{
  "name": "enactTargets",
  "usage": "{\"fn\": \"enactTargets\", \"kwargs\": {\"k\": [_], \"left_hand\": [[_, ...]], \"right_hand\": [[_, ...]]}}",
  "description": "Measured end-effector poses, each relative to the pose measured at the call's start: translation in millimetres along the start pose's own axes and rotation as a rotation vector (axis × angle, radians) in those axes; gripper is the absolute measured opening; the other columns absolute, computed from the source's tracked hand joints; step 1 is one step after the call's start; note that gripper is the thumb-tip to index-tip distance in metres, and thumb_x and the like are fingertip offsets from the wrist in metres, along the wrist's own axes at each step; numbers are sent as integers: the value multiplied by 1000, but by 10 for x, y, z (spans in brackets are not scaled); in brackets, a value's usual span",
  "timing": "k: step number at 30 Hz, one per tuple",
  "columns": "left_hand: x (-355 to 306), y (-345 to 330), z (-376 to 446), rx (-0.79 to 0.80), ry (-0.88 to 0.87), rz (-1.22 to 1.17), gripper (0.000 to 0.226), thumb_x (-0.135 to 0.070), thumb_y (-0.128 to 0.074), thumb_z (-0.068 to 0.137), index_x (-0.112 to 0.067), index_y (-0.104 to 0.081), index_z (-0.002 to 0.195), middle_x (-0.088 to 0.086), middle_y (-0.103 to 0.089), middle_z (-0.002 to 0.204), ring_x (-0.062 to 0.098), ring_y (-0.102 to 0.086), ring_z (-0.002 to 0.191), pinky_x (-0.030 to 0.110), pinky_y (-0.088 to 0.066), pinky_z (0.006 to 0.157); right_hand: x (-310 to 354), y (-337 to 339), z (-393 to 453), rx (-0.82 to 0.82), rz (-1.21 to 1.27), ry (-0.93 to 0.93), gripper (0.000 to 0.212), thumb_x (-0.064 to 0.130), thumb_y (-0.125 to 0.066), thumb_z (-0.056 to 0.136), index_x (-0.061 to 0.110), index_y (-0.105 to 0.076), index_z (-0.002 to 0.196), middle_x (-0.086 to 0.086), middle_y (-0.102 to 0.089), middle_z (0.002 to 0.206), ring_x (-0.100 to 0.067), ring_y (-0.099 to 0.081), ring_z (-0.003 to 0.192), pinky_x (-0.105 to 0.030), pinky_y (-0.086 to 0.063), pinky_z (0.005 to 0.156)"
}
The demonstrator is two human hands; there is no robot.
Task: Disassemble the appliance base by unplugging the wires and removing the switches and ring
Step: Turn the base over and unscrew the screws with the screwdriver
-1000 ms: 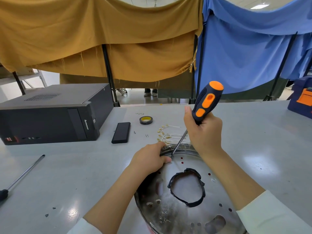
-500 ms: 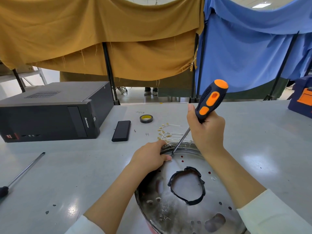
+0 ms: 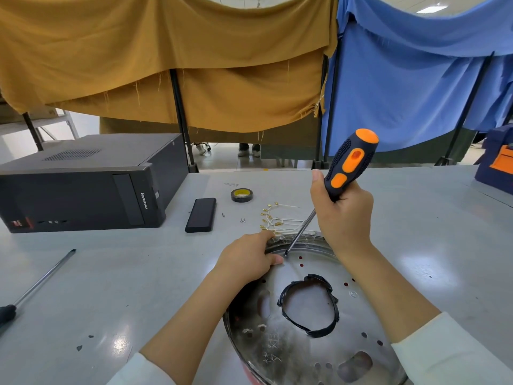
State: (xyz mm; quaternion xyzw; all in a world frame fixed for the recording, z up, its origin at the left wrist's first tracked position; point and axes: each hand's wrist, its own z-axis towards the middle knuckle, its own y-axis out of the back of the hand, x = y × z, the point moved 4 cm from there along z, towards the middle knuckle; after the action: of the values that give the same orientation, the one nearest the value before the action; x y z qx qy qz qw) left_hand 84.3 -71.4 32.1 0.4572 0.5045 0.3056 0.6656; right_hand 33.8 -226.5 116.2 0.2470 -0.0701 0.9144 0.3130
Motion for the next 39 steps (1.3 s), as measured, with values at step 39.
{"fn": "enactTargets", "kwargs": {"k": [39], "left_hand": [[-8, -23, 12, 6, -15, 37, 49, -45, -56, 89, -26, -42, 132, 2, -59, 126, 25, -54, 112, 31, -42, 82]], "right_hand": [[78, -557, 514, 466, 235, -520, 15, 19, -64, 89, 15, -50, 91, 3, -53, 69, -6, -53, 49, -23, -52, 56]]}}
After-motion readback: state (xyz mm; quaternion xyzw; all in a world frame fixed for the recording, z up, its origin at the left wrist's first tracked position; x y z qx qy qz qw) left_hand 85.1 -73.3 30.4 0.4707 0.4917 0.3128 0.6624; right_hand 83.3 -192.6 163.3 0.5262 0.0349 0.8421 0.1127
